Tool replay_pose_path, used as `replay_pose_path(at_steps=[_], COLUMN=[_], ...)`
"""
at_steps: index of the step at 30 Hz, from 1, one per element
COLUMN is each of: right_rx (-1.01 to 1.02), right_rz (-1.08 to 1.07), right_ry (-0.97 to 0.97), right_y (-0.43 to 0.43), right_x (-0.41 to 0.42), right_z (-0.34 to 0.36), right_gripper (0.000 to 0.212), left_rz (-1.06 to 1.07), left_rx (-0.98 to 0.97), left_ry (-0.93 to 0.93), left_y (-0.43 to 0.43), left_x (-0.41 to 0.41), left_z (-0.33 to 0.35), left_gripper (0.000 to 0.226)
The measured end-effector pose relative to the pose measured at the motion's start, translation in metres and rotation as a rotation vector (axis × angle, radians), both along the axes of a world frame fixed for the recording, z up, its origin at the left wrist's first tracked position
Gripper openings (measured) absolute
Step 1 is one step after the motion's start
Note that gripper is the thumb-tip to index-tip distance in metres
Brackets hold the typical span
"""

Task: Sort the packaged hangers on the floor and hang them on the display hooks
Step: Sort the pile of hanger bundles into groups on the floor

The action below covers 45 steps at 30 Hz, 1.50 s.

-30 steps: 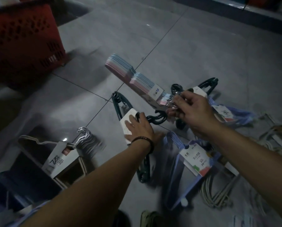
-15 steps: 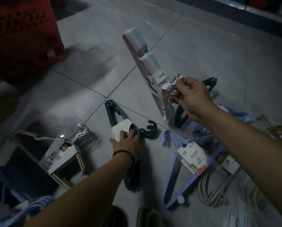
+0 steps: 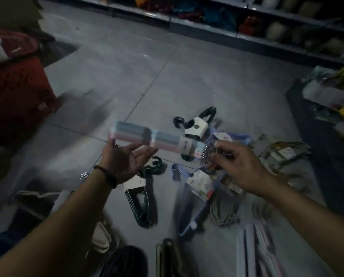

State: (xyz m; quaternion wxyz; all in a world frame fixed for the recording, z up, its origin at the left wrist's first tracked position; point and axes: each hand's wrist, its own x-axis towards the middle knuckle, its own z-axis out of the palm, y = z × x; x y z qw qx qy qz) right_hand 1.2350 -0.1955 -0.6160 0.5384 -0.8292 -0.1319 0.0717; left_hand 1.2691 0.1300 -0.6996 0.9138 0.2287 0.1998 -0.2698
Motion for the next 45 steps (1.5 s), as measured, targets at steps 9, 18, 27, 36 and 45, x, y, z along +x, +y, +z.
replay_pose_path(at_steps=[9, 18, 27, 36, 45], right_rx=[-0.247, -0.036, -0.339, -0.215, 0.265], right_rz=[0.172, -0.346, -0.418, -0.535, -0.952], right_ry=[0.003, 0.118, -0.102, -0.11, 0.168], right_y=[-0.094, -0.182, -0.237, -0.266, -0.281], right_x=[-0.145, -0.261, -0.317, -0.321, -0.284], right_z=[0.093, 0.079, 0.057, 0.061, 0.066], right_gripper=[0.016, 0.038, 0.047, 0.031, 0.03], left_rz=[-1.056, -0.982, -1.015, -1.147, -0.782], left_rx=[0.768, 1.724, 1.1, 0.48, 0.638], left_ry=[-0.265, -0.91, -0.492, -0.233, -0.355], left_y=[-0.075, -0.225, -0.286, -0.286, -0.328], left_x=[-0.096, -0.194, -0.238, -0.209, -0.211], left_z=[0.152, 0.15, 0.165, 0.169, 0.157], left_gripper=[0.073, 0.027, 0.043, 0.108, 0.038])
